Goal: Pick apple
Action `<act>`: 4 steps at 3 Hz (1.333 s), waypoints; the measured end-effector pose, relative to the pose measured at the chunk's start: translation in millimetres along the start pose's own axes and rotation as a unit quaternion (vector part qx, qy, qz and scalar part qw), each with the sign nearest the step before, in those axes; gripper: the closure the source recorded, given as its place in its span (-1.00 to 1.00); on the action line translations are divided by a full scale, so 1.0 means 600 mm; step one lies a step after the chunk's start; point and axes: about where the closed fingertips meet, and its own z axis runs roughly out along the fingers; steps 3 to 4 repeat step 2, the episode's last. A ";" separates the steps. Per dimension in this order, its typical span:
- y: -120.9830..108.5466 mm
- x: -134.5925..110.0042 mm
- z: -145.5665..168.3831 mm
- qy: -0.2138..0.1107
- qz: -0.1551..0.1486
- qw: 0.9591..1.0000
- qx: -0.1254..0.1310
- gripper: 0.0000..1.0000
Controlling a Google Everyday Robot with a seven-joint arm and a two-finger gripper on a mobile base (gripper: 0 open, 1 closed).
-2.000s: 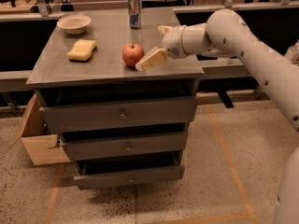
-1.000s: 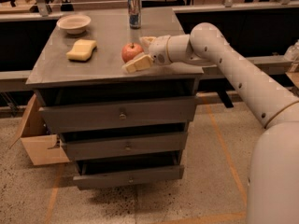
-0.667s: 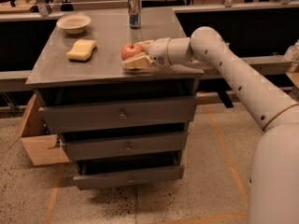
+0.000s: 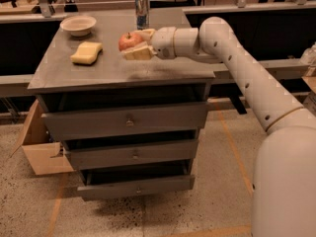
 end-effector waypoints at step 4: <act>-0.020 -0.095 -0.023 -0.028 -0.017 0.999 -0.005 1.00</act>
Offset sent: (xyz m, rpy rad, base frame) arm -0.0027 -0.0016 0.0474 0.0306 -0.0329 0.0260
